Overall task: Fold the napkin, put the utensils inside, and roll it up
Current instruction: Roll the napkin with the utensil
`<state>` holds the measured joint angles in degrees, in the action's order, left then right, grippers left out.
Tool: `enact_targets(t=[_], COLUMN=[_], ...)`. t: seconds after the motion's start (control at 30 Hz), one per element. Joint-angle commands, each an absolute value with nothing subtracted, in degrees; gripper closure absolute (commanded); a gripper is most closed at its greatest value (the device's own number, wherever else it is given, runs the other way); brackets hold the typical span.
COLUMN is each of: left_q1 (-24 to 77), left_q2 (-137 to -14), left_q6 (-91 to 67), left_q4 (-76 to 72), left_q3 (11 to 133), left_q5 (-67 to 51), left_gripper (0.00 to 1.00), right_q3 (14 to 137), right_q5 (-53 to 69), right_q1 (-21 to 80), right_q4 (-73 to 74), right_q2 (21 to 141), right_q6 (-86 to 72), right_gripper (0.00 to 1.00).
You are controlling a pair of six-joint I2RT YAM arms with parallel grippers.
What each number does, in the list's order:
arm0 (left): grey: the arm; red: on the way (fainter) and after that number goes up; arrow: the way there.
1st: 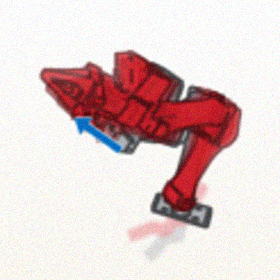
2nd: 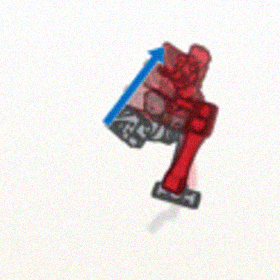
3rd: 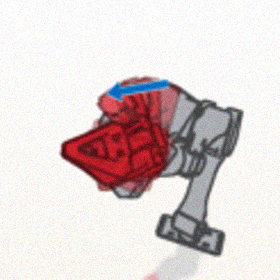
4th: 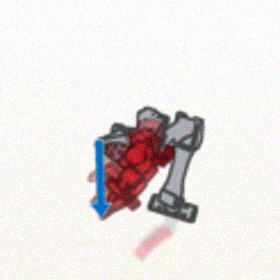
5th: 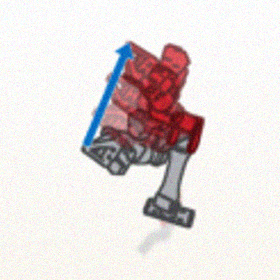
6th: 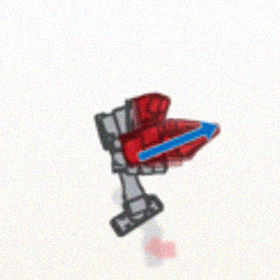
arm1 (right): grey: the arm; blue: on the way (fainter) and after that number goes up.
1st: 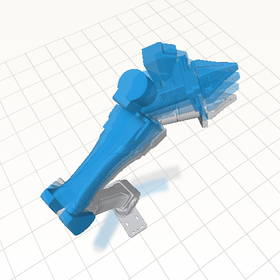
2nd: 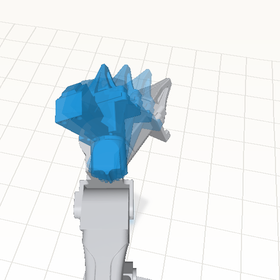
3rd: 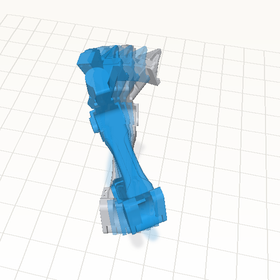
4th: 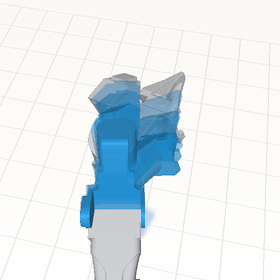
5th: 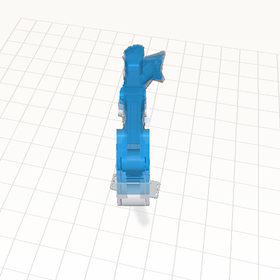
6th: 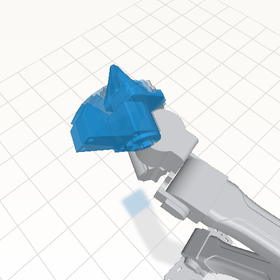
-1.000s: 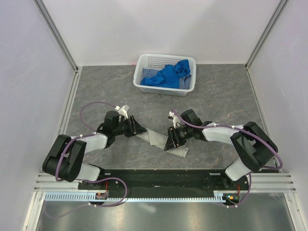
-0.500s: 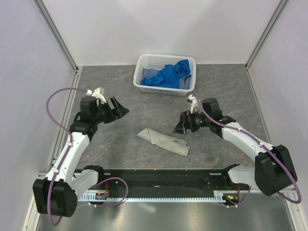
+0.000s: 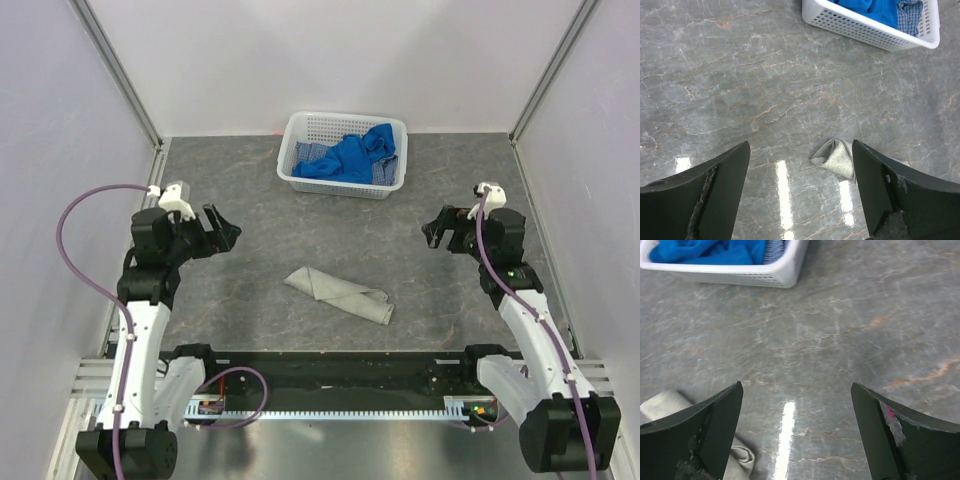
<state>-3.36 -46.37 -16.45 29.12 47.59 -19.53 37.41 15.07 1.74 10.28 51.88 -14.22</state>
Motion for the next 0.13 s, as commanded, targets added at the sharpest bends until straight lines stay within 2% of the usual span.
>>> enact_targets(t=[0.0, 0.1], left_q1=[-3.4, -3.3], left_q2=[-45.8, -45.6], left_q6=[-12.0, -12.4], left_q4=[28.2, 27.8], left_q3=[45.6, 45.7], left_q5=[-19.3, -19.4], left_gripper=[0.1, 0.1], right_q3=[34.2, 33.6], right_q5=[8.3, 8.3], right_q1=[1.8, 1.8], right_q4=[7.9, 7.8], right_q2=[51.0, 51.6], right_q6=[-13.3, -13.4], right_gripper=[0.02, 0.02])
